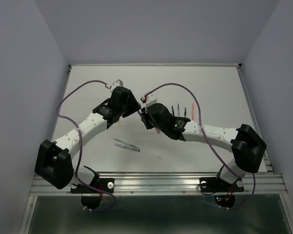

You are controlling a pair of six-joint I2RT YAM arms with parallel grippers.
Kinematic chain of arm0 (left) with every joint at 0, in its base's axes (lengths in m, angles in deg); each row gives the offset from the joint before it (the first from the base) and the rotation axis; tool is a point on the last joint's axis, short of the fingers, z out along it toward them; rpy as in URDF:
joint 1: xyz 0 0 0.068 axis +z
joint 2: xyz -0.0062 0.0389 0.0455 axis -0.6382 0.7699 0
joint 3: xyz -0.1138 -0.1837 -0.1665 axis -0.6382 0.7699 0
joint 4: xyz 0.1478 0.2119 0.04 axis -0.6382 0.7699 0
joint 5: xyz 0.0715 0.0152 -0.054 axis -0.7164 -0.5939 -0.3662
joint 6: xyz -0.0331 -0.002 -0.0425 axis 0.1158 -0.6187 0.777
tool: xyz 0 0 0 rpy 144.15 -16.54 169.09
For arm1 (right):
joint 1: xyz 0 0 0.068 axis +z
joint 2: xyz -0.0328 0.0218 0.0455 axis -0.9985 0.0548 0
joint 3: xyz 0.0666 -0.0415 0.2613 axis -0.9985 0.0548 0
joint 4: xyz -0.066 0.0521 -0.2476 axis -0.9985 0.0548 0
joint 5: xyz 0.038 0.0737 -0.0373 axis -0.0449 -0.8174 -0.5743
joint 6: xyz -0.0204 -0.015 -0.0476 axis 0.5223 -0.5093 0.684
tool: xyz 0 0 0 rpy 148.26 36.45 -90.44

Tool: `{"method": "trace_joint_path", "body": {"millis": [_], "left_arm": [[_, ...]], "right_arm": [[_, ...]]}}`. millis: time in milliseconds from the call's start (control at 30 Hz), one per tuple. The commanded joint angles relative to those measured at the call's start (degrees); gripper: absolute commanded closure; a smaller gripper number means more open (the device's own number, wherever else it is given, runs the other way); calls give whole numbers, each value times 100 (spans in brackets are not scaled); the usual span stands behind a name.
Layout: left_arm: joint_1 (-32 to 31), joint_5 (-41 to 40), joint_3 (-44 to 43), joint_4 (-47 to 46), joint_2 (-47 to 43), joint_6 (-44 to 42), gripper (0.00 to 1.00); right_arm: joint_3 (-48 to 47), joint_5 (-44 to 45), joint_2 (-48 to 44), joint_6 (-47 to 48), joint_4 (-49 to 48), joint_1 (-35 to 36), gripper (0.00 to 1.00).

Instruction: Open the pen caps

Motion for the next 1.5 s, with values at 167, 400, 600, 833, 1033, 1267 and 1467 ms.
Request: {"method": "trace_joint_path", "body": {"millis": [167,400,600,833,1033,1267,1467], "left_arm": [[-58,-64,-225,-190,28,19,49],[-66,-28,-216,-190,11,19,78],[-84,-46,-120,-260,-94,-7,100],[-84,-81,3,-401,-261,-16,100],[-93,-81,-14,-419,-253,-16,100],[-93,-204,-67,-427,-279,72,100],[39,-740,-373,-594,-7,64,100]], "right_arm": [[-287,-231,-159,-54,-399,-6,99],[-340,-205,-89,-37,-408,-6,99],[-401,-117,-1,-55,-443,-6,97],[-410,129,43,-11,-434,-59,44],[-498,138,192,51,-434,-59,44],[-586,129,394,69,-443,-59,88],[19,-617,53,314,-688,-59,99]]}}
